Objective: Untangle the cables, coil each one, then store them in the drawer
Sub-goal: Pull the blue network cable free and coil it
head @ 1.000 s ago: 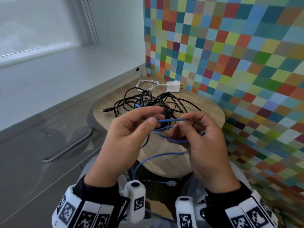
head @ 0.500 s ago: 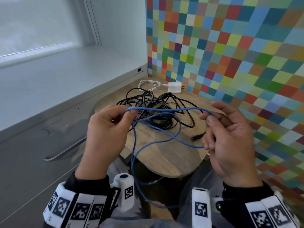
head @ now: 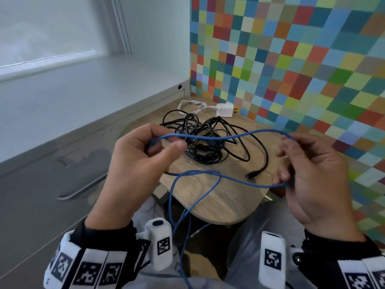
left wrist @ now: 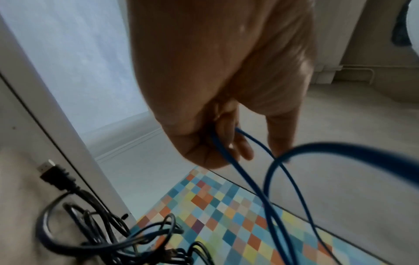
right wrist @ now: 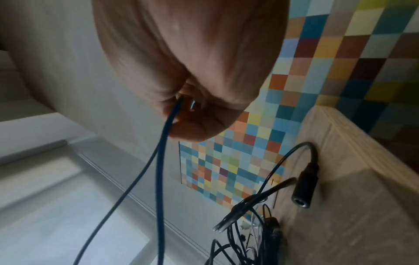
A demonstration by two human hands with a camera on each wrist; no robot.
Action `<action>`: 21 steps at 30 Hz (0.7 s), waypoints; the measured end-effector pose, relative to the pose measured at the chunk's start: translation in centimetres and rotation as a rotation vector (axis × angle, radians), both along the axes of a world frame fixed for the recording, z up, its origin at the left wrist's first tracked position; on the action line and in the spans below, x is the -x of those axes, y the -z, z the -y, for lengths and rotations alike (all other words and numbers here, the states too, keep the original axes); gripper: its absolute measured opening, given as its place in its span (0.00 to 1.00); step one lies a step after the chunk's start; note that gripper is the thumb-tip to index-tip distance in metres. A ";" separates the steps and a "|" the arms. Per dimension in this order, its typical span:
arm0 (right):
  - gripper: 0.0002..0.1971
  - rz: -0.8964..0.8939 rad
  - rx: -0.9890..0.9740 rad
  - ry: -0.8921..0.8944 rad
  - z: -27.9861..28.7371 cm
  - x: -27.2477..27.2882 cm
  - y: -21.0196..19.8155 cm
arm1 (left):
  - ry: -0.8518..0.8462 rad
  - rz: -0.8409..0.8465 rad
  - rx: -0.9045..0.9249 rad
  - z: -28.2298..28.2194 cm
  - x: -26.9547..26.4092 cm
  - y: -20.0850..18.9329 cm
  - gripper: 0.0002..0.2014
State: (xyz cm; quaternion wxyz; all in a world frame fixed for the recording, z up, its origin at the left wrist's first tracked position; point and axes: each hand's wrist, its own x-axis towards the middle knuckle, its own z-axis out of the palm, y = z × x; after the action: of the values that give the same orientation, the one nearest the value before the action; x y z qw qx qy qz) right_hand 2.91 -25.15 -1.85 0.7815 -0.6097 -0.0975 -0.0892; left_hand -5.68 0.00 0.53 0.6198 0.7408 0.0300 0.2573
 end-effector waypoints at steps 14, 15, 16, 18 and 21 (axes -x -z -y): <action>0.06 -0.122 -0.182 -0.156 1.5 0.4 -2.2 | -0.183 -0.092 -0.294 -0.2 -0.6 1.3 0.14; 0.06 -0.106 -0.136 -0.147 1.6 0.4 -2.1 | -0.185 -0.057 -0.157 -0.2 -0.7 1.2 0.10; 0.06 -0.062 -0.056 -0.108 1.7 0.3 -2.0 | -0.176 -0.031 -0.018 -0.1 -0.7 1.0 0.09; 0.06 0.083 0.201 0.041 2.0 0.3 -1.9 | -0.114 0.000 0.206 0.2 -0.6 0.7 0.10; 0.03 0.264 0.471 0.215 2.0 0.2 -1.9 | -0.012 0.033 0.336 0.3 -0.3 0.4 0.10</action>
State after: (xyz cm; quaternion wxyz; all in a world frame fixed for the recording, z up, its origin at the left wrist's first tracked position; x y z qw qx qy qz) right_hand 2.69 -27.16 0.04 0.5851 -0.7644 -0.1511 -0.2250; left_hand -5.38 -0.27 0.08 0.7337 0.6223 0.0666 0.2646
